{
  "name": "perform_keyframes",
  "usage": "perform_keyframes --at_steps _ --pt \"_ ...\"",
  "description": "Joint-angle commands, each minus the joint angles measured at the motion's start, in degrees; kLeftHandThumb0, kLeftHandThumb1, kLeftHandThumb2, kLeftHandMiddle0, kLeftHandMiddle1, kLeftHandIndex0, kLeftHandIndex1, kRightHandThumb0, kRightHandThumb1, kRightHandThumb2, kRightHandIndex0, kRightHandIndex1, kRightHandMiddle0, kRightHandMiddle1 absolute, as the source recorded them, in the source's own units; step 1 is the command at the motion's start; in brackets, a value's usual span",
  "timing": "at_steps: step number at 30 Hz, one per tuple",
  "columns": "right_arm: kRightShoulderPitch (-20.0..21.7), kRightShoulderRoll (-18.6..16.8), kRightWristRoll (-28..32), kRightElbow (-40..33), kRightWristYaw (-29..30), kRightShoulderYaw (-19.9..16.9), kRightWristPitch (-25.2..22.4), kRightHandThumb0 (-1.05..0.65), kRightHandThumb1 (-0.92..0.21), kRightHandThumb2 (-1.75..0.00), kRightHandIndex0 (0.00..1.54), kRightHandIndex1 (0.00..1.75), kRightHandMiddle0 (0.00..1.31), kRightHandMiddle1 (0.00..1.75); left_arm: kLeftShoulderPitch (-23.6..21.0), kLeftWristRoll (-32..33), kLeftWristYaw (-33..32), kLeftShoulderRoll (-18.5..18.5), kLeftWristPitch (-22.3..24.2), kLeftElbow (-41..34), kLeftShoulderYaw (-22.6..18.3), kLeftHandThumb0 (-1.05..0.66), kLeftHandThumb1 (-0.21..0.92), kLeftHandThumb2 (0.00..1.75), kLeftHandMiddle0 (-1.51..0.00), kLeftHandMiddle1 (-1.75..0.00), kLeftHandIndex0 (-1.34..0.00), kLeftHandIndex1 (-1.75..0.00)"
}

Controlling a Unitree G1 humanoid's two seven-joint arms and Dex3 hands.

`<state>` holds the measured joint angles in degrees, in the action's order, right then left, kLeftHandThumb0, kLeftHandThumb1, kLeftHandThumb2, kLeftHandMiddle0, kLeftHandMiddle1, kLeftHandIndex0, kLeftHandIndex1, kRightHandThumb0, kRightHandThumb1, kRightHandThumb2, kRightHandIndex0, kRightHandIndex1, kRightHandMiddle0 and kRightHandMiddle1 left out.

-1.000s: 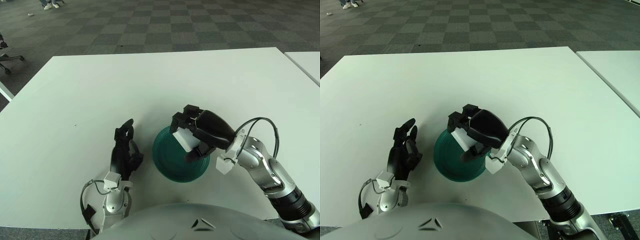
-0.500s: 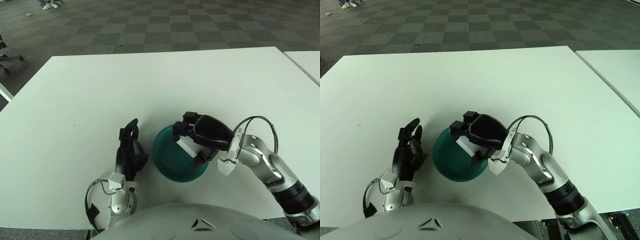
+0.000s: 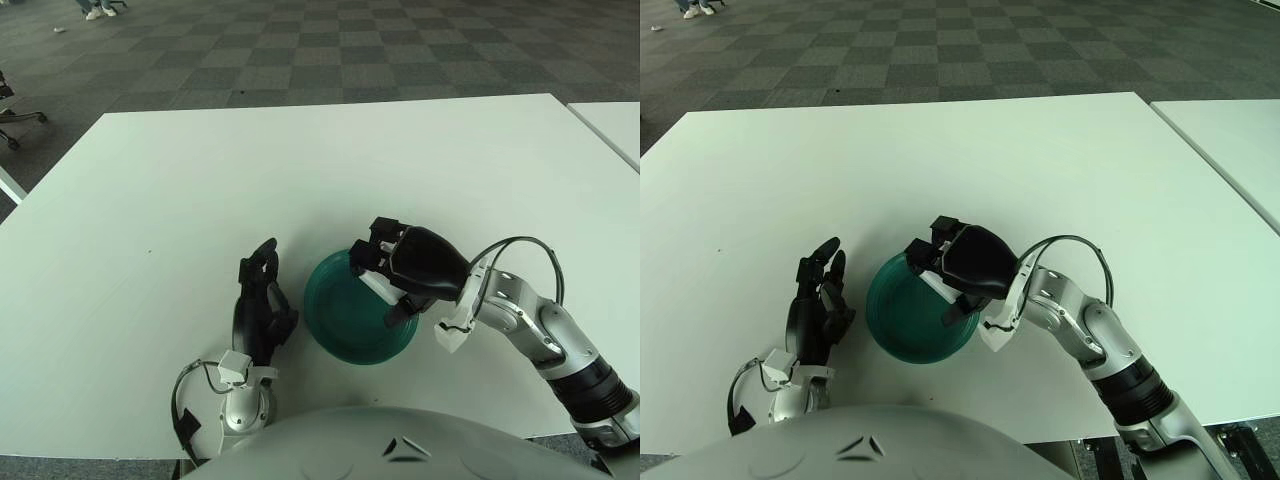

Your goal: Put the charger into the plate.

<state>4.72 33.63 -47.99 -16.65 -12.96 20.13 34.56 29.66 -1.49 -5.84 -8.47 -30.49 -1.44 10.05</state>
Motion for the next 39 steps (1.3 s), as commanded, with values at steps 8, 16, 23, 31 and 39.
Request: perform_keyframes --at_steps 8,16,23,31,39 --pt "2.41 0.92 -0.89 -0.13 -0.59 -0.62 0.43 -0.76 -0.92 -0.90 0.41 0.47 0.00 1.01 -1.79 -3.90 -3.73 -1.67 1.18 3.86 0.34 -0.87 0.92 1.01 -0.29 0.00 0.00 -0.84" --pt "2.30 0.36 -1.26 0.00 0.18 -0.55 0.34 -0.77 -0.92 -0.92 0.44 0.45 0.00 0.97 -2.40 -5.84 -5.99 -1.65 0.98 4.64 0.92 -0.85 0.92 1.01 -0.28 0.00 0.00 -0.84" --pt "1.98 -0.38 -1.34 0.88 1.76 -0.36 0.78 -0.76 -0.92 -0.93 0.44 0.43 0.00 0.90 -2.61 -6.18 -7.02 -1.51 1.26 4.46 1.47 -0.84 0.92 1.01 -0.29 0.00 0.00 -0.85" --pt "1.88 -0.13 0.98 -0.61 -3.13 0.26 -0.91 -0.82 -0.92 -1.00 0.36 0.15 0.00 0.65 -3.18 -7.28 -8.22 -1.20 1.69 4.53 2.00 -0.84 0.92 1.02 -0.29 0.00 0.00 -0.84" --pt "-0.89 -1.83 7.21 -0.56 -5.46 -1.35 -4.93 -0.90 -0.92 -1.03 0.23 0.03 0.00 0.47 -2.31 -5.23 -7.75 -1.54 3.16 3.47 3.11 -0.86 0.92 1.03 -0.28 0.00 0.00 -0.79"
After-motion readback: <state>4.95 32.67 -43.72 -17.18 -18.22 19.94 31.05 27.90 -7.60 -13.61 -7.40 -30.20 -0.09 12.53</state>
